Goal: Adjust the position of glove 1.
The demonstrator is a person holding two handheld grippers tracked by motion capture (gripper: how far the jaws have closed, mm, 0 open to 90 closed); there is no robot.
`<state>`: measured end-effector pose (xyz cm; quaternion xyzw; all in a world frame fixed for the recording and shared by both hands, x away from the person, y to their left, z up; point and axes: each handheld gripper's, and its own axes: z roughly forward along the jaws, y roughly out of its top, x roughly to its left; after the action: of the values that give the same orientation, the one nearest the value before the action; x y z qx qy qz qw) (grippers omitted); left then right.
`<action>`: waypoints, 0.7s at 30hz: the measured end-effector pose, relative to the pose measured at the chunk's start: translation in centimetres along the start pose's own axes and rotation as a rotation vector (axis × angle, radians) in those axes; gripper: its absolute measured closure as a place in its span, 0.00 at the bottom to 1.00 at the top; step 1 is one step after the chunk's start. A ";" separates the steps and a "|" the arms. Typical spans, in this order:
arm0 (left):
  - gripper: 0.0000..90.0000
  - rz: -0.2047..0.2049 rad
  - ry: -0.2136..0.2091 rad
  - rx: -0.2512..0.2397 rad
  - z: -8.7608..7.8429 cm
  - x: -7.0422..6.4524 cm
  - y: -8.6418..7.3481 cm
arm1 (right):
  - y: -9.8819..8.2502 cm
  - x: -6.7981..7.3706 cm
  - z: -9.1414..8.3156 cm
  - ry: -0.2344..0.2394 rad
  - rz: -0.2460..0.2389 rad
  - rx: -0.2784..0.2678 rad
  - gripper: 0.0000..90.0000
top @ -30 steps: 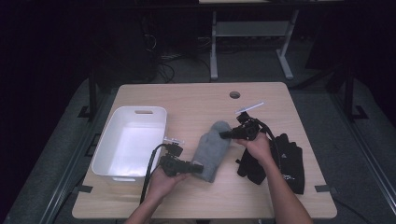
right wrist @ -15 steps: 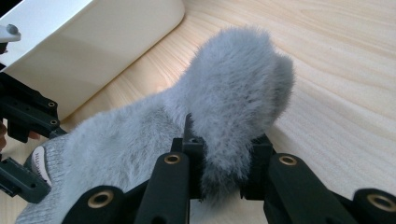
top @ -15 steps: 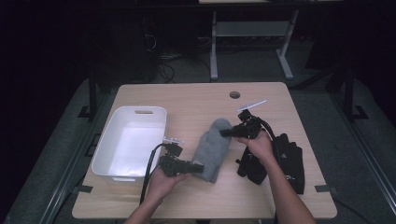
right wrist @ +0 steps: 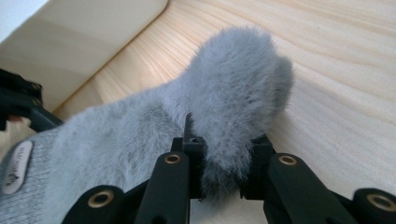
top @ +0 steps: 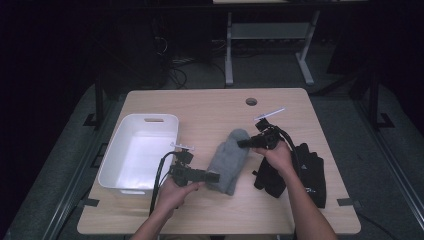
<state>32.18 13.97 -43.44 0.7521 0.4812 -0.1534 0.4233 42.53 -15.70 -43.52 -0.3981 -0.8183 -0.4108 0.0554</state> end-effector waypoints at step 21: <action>0.51 -0.076 -0.051 0.097 3.9 0.6 -0.6 | -0.5 -0.3 0.4 0.004 -0.003 0.007 0.84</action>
<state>32.66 11.41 -46.39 0.7488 0.4906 -0.2114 0.3923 42.46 -15.81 -44.21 -0.3957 -0.8203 -0.4088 0.0577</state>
